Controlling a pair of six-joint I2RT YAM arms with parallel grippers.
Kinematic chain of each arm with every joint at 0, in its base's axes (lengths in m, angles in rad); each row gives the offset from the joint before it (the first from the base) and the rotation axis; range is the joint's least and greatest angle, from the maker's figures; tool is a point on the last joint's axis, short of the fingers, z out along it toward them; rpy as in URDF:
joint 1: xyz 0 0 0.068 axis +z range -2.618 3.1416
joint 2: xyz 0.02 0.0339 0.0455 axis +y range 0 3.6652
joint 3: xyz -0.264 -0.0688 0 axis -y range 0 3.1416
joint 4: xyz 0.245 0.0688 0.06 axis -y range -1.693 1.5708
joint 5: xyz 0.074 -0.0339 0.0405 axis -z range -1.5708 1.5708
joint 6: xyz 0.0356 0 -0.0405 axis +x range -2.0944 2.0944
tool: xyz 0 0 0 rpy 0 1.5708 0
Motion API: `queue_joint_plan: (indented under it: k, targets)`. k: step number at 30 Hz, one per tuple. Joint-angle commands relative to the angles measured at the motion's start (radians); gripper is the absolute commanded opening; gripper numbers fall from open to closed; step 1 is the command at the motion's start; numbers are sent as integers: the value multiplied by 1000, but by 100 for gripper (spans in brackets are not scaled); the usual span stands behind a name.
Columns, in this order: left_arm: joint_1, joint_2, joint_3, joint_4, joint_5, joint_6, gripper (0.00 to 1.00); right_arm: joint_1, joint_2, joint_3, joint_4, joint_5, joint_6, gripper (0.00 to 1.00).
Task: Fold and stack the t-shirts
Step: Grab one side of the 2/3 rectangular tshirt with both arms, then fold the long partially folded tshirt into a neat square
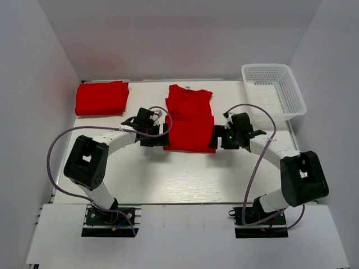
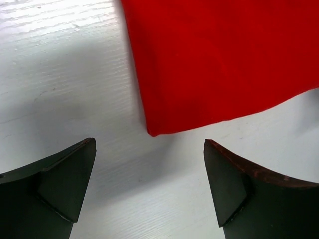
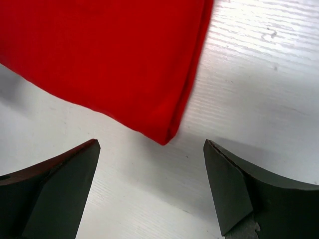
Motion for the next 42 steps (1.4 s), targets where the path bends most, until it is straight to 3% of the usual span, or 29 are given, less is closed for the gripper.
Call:
queue_joint_plan:
  k: [1, 9, 13, 14, 16, 17, 20, 22, 23, 26, 31, 39, 42]
  targets:
    - [-15, -20, -7, 88, 33, 12, 98, -5, 24, -13, 132, -77, 15, 90]
    - [-44, 55, -16, 98, 33, 21, 70, -6, 103, -21, 169, -74, 18, 90]
    - [-53, 64, -79, 136, 33, 12, 60, -11, 130, -28, 169, -94, 29, 84]
    - [-53, 64, -90, 136, 33, 1, 52, -11, 138, -34, 168, -91, 32, 83]
    - [-53, 73, -90, 145, 43, 1, 45, -11, 150, -36, 169, -74, 39, 70]
    - [-64, 73, -90, 145, 44, 1, 35, -8, 149, -39, 166, -72, 42, 64]
    - [-64, 73, -99, 133, 53, -8, 18, -9, 144, -53, 161, -60, 53, 47]
    - [-73, 64, -114, 133, 53, -23, 2, -8, 132, -70, 154, -51, 70, 40]
    - [-73, 52, -123, 150, 53, -49, 0, -5, 130, -73, 151, -46, 76, 26]
    - [-83, 18, -148, 174, 74, -72, 0, -6, 98, -108, 164, -60, 90, 0]
    - [-104, -110, -183, 124, 85, -86, 0, -5, -49, -142, 102, -95, 88, 0]
    - [-147, -442, -235, -66, 142, -143, 0, 3, -464, -191, -206, -154, 47, 0]
    - [-147, -527, -226, -53, 203, -154, 0, 2, -528, -134, -311, -172, 10, 0]
